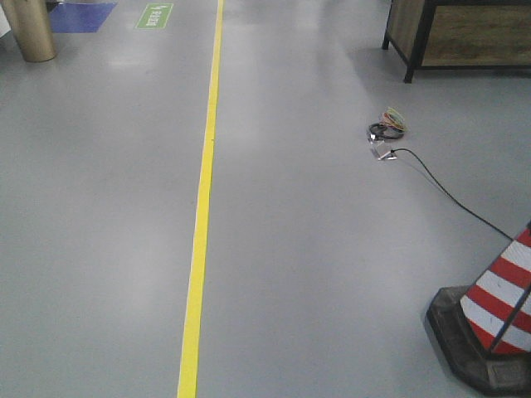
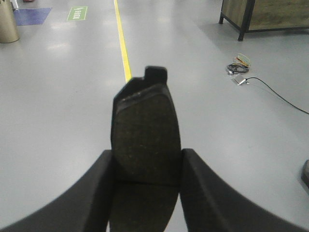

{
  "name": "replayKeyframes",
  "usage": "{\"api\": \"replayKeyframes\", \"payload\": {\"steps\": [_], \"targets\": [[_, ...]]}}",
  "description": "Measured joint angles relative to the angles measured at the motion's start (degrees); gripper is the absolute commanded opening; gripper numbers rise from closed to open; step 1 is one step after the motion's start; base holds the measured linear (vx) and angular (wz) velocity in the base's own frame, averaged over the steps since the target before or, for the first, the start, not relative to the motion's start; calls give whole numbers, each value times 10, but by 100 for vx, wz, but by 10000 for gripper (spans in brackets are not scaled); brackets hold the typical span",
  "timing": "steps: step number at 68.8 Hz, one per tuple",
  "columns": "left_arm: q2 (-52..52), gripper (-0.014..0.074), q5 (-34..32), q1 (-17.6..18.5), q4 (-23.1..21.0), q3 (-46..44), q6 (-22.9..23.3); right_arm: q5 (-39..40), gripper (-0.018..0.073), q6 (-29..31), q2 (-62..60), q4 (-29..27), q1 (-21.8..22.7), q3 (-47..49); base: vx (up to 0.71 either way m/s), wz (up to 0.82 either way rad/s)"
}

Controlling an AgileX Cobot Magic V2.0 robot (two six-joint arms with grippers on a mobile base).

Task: Move and align brake pads A on conveyor
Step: 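Drive the base away from the table along the yellow floor line, then turn the base past the cones to face the black conveyor belt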

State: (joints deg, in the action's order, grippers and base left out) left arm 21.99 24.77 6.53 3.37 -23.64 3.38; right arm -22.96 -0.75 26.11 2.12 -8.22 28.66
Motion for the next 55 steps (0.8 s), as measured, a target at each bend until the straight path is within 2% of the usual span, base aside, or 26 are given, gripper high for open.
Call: {"api": "replayKeyframes", "payload": {"steps": [26, 55], "targets": [[0, -6, 0, 0, 0, 0, 0, 0, -7, 0, 0, 0, 0, 0, 43, -28], [0, -6, 0, 0, 0, 0, 0, 0, -7, 0, 0, 0, 0, 0, 27, -84]]}}
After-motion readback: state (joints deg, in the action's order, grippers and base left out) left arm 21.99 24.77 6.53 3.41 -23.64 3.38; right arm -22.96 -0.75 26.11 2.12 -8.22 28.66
